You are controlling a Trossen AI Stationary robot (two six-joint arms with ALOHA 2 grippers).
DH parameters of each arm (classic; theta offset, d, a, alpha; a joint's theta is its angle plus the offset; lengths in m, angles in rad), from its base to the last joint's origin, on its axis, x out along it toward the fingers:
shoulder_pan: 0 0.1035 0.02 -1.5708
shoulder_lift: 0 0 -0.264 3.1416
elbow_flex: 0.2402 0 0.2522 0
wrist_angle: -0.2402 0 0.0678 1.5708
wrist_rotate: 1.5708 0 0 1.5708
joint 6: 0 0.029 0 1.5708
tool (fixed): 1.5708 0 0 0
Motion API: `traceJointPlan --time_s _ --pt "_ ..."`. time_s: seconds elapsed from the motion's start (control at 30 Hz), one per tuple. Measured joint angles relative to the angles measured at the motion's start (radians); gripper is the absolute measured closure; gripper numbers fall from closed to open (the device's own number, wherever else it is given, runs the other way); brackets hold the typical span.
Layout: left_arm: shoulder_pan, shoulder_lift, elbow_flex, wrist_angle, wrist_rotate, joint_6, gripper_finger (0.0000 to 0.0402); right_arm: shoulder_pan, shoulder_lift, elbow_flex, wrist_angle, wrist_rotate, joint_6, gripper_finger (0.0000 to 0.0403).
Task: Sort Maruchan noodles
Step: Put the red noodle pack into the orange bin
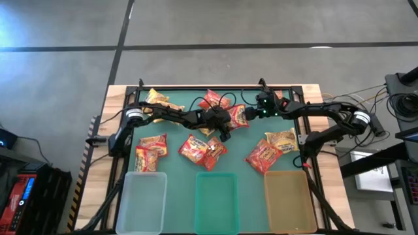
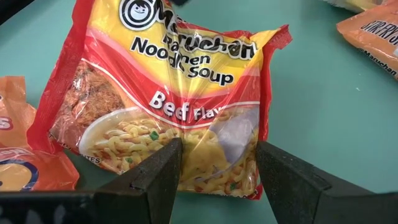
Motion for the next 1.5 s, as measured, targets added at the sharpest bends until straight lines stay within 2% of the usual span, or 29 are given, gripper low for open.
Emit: traceJointPlan --time_s 0.17,0.4,0.6,0.77,0.9,1.5 --pt "-0.001 0.000 0.000 0.000 -0.001 0.000 0.0208 0.027 0.089 -0.001 0.101 -0.007 0.011 0.0147" --pt "-0.001 0.000 0.000 -0.001 -0.001 0.000 0.0208 0.027 0.142 -0.001 0.180 -0.017 0.011 0.0147" --pt "-0.002 0.000 -0.001 -0.003 -0.001 0.000 0.0208 0.049 0.191 -0.001 0.275 -0.113 0.031 0.0147" --pt "-0.002 0.000 -0.001 -0.003 -0.004 0.000 0.0208 0.069 0.198 -0.001 0.282 -0.120 0.031 0.0147" --pt "-0.005 0.000 -0.002 -0.004 -0.053 0.000 0.0208 0.075 0.196 -0.001 0.282 -0.125 0.029 0.0149" --pt "-0.013 -0.019 -0.003 0.004 -0.061 0.000 0.0208 0.076 0.196 -0.001 0.259 -0.139 0.005 0.0152"
